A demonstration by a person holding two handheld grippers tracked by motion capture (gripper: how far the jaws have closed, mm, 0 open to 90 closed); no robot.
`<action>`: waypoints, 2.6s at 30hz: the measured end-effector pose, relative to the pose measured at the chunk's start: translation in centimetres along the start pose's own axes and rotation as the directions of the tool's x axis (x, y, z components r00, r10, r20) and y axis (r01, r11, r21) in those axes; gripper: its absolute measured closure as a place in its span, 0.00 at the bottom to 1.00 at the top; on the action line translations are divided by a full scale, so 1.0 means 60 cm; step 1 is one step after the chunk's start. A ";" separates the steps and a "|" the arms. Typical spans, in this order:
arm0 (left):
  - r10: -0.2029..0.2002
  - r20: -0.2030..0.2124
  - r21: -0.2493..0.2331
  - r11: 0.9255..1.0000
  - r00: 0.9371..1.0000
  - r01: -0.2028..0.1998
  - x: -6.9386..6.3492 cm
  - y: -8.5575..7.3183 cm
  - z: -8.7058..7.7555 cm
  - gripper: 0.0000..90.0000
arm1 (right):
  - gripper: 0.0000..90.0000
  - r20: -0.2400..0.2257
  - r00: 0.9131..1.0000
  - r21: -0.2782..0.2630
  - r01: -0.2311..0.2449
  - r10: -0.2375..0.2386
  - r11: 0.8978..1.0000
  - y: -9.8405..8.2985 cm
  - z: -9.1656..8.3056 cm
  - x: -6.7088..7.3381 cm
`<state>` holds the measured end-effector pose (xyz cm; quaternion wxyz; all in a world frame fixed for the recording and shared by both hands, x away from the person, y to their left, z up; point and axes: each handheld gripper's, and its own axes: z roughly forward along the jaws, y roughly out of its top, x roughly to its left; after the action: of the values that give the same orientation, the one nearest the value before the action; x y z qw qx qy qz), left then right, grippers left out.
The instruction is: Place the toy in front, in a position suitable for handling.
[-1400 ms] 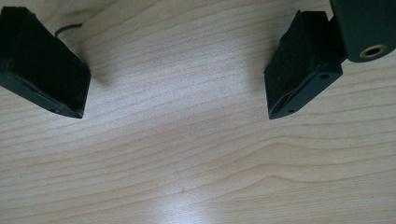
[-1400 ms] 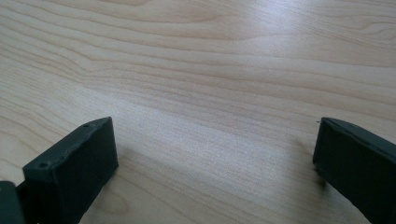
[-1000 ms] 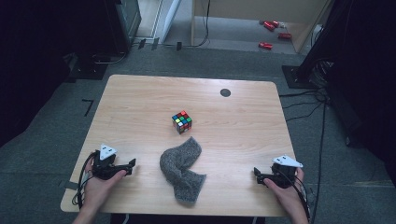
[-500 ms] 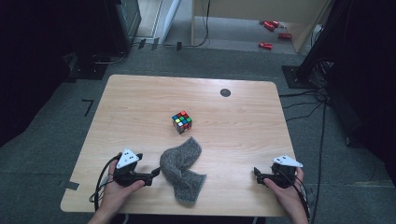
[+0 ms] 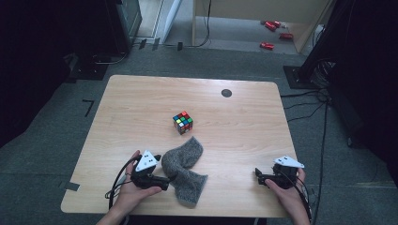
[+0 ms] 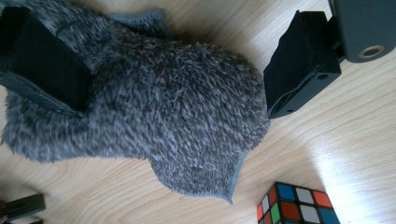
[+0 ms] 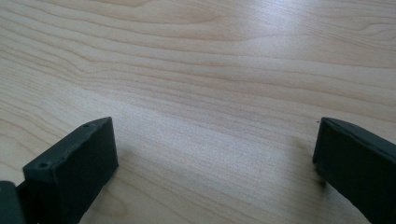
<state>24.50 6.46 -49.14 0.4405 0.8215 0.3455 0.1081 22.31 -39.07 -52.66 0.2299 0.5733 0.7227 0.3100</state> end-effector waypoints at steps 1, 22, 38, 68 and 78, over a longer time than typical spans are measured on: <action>0.000 0.000 0.000 1.000 1.000 0.000 0.000 0.000 0.000 0.10 | 0.00 0.000 1.000 0.000 0.000 0.000 1.000 0.000 0.000 0.000; 0.015 -0.062 -0.034 0.999 0.998 -0.017 0.049 -0.014 -0.033 0.83 | 0.08 0.007 1.000 -0.002 -0.006 0.006 1.000 0.002 -0.005 -0.003; -0.030 -0.097 -0.027 0.999 0.995 0.028 0.101 -0.038 -0.080 0.18 | 0.08 -0.020 1.000 -0.060 -0.003 0.001 0.998 0.023 -0.020 0.020; -0.015 -0.063 0.073 0.997 0.998 0.020 0.113 -0.053 -0.029 0.60 | 0.08 -0.210 0.967 -0.154 0.115 -0.147 0.981 0.168 0.045 0.214; -0.016 -0.063 0.075 0.997 0.998 0.021 0.114 -0.053 -0.028 0.57 | 0.08 -0.218 0.964 -0.163 0.121 -0.155 0.979 0.194 0.066 0.238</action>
<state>27.24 13.26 -51.58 0.3991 0.8306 0.3705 0.1164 29.64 -22.72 -46.82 0.2079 0.4634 0.7576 0.4100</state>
